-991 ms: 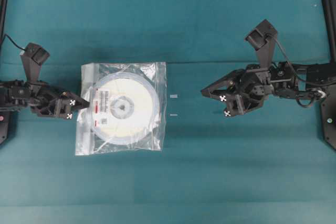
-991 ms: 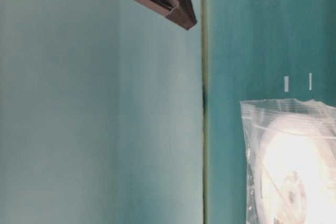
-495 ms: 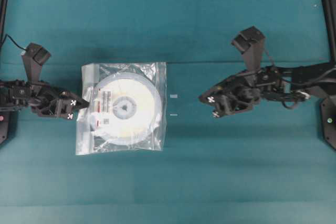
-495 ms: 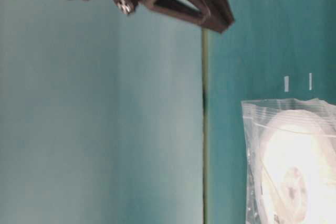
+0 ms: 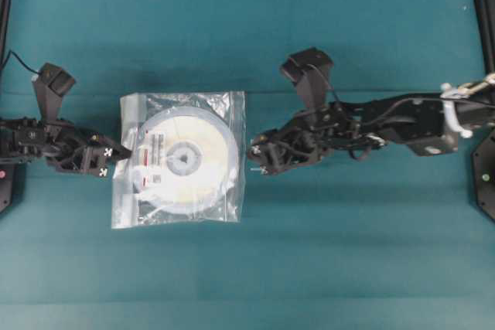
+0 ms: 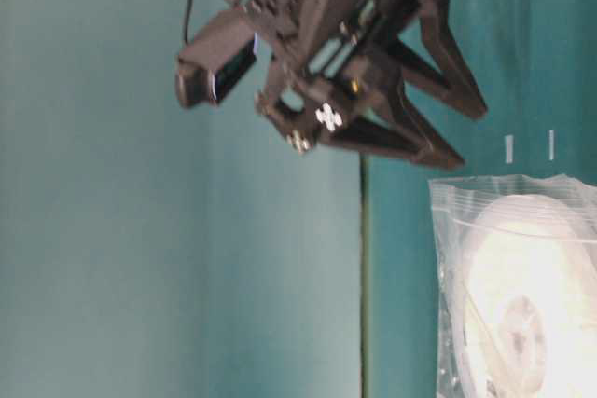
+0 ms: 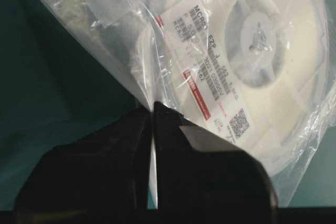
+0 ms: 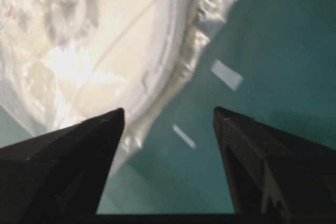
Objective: Take out the reel from the clear zip bag.
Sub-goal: 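Reach the right gripper toward the bag opening on the right, then insert the right gripper into the bag and grasp the white reel rim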
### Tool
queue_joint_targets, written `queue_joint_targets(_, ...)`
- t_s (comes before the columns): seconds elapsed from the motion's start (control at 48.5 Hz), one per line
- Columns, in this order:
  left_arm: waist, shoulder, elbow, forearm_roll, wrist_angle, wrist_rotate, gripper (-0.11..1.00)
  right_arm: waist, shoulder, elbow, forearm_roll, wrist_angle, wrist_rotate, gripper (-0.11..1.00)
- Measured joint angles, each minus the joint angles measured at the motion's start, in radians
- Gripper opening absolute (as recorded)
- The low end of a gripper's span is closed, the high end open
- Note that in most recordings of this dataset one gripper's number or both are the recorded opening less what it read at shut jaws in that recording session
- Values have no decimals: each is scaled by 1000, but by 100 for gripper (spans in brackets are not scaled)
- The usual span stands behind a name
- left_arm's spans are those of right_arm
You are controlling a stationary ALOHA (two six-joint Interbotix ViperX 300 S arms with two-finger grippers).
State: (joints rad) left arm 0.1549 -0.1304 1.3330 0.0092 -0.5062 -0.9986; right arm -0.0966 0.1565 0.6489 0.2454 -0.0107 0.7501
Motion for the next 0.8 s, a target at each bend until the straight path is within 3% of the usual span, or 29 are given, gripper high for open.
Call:
queue_joint_targets(0.66, -2, 2, -2, 0, 14, 3, 1, -6, 98, -106, 2, 17, 2, 83)
queue_joint_targets(0.805, 0, 3, -2, 0, 17, 3, 1, -6, 114, -124, 6, 17, 31, 83)
